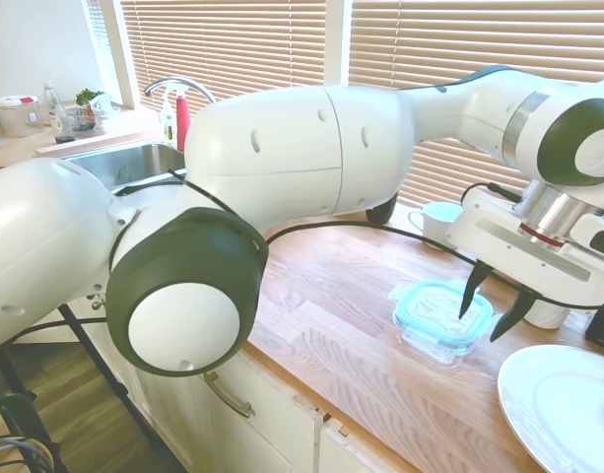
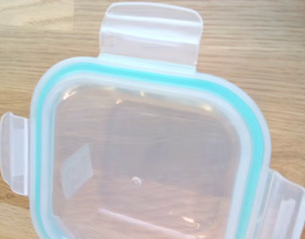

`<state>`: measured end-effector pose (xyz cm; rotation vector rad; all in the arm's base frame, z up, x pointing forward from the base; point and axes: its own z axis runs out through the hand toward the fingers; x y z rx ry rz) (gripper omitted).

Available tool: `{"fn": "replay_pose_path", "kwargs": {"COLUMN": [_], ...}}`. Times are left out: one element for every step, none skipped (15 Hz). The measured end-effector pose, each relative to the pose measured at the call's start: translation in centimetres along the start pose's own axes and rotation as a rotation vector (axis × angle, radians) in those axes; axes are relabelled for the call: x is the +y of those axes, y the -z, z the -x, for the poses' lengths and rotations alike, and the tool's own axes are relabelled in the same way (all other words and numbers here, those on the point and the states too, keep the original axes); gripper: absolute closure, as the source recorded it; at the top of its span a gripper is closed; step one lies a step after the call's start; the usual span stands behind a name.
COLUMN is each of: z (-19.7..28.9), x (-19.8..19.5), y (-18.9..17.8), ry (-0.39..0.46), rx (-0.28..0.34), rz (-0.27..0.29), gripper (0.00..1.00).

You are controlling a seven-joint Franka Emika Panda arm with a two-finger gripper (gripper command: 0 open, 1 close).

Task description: Cover the lid of the food container

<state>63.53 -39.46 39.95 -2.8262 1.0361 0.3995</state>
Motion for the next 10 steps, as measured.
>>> {"fn": "replay_pose_path", "kwargs": {"z": [0.2, 0.2, 0.3, 0.3, 0.3, 0.4, 0.7, 1.1, 1.5, 1.8], "x": [0.2, 0.4, 0.7, 1.2, 1.7, 2.2, 2.6, 3.1, 3.6, 4.1], "y": [0.4, 0.6, 0.8, 1.0, 1.3, 1.8, 2.6, 3.6, 4.5, 5.4], "ry": [-0.002, -0.005, -0.01, -0.017, -0.022, -0.023, -0.022, -0.021, -0.017, -0.009], "rx": [0.004, 0.008, 0.011, 0.014, 0.019, 0.027, 0.039, 0.052, 0.066, 0.078], "rz": [0.002, 0.004, 0.005, 0.007, 0.008, 0.005, 0.003, -0.001, -0.004, -0.006], "gripper": [0.0, 0.0, 0.0, 0.0, 0.0, 0.0, 0.0, 0.0, 0.0, 0.0]}}
